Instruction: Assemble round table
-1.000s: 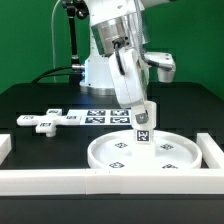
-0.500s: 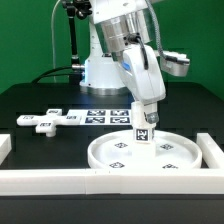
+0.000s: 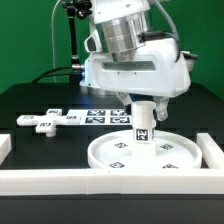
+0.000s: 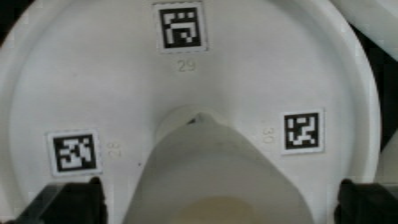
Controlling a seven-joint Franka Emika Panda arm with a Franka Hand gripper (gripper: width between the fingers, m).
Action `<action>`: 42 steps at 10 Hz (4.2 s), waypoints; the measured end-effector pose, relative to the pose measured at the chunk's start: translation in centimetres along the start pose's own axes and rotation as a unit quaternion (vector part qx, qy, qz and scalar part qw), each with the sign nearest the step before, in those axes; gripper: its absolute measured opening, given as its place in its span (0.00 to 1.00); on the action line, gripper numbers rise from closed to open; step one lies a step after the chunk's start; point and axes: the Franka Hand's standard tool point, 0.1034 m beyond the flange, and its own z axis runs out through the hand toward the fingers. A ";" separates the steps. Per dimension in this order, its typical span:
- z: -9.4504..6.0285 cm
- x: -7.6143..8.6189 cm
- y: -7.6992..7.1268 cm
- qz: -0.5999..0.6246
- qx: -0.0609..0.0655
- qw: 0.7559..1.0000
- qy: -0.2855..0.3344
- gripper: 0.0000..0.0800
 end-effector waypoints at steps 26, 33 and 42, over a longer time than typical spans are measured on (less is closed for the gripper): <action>0.5 -0.3 -1.0 -0.919 -0.116 0.376 -0.034 0.81; 0.7 -0.1 -0.3 -0.946 -0.117 0.298 -0.055 0.53; 1.2 -1.4 -1.2 -0.790 -0.126 0.600 -0.018 0.52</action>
Offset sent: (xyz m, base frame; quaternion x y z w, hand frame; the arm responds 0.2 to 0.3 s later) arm 0.0000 0.0000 0.0000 0.0000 0.0000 -0.1938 0.9810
